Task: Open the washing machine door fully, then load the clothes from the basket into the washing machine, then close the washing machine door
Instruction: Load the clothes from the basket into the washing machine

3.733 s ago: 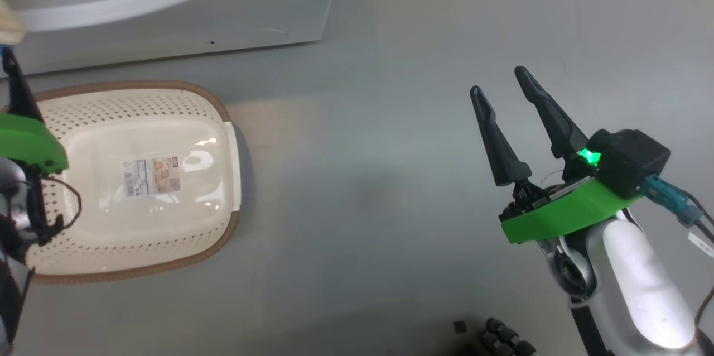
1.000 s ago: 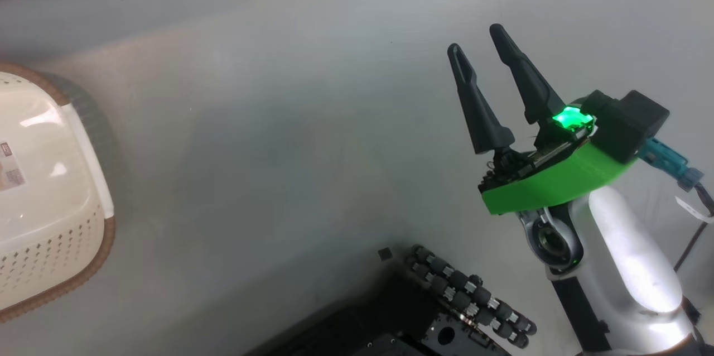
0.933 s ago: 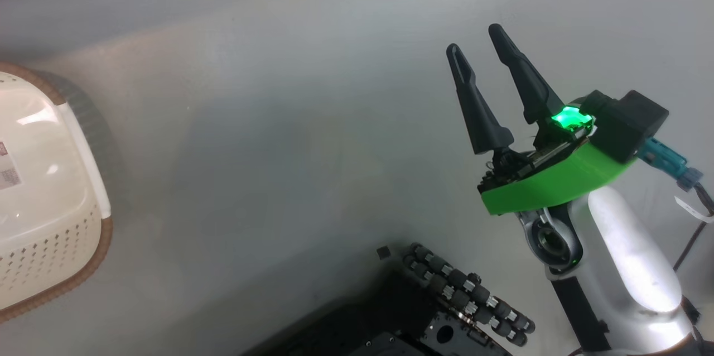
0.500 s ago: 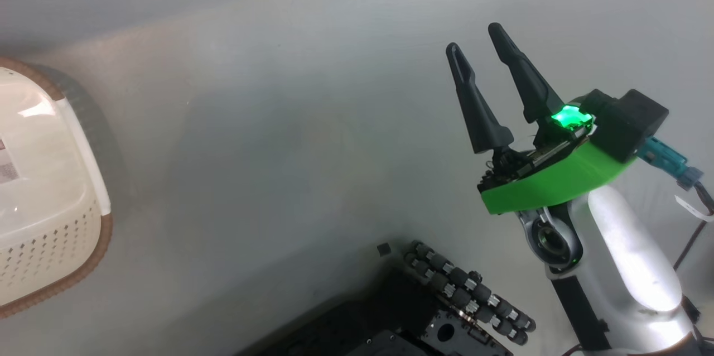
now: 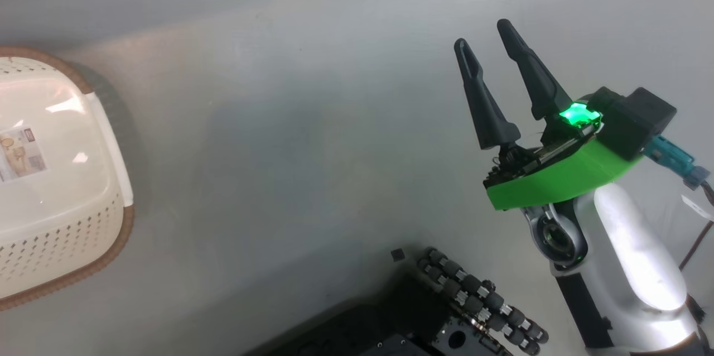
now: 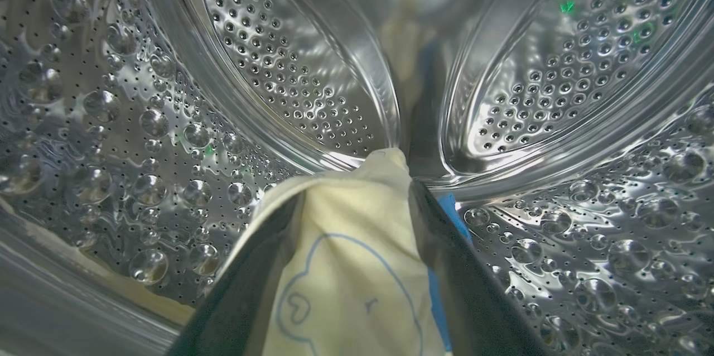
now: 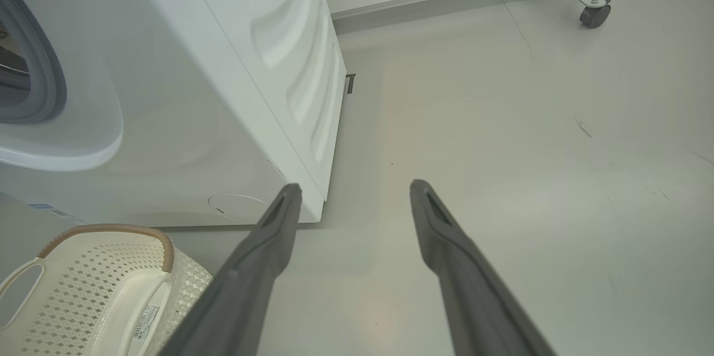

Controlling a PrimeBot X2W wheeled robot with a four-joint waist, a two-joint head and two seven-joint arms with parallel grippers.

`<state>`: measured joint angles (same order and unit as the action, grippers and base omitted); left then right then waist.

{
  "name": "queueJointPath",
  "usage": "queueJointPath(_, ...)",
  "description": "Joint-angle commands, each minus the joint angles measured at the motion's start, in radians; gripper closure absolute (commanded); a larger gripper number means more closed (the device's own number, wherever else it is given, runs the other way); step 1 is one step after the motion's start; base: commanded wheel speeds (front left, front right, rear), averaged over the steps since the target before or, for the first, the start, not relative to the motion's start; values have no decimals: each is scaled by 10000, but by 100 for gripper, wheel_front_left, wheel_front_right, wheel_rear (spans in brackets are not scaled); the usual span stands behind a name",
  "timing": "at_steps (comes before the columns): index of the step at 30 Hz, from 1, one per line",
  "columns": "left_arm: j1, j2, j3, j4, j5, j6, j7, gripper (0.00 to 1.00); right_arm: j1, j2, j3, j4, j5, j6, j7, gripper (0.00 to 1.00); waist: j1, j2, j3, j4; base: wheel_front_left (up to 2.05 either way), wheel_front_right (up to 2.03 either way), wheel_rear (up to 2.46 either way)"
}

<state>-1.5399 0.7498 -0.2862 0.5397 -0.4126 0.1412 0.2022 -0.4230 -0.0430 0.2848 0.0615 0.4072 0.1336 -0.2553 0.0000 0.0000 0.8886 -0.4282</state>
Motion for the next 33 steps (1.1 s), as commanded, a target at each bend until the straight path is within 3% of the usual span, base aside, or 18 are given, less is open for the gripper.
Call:
queueJointPath(1, 61, 307, 311, -266, -141, -19, -100, 0, 185, -72, 6, -224, -62, -29, -65, 0, 0, 0, -88, 131, 0, 0, 0)
queueJointPath(17, 1910, -286, 501, -365, -794, 350, -1027, 0, 226, -72, -296, -175, -398, -29, -65, 0, 0, 0, -714, 798, 0, 0, 0)
queueJointPath(33, 5598, -511, 1091, -2269, -1426, 1195, -2302, 0, 662, -72, -728, -73, -694, -29, -65, 0, 0, 0, -1806, 1194, 0, 0, 0)
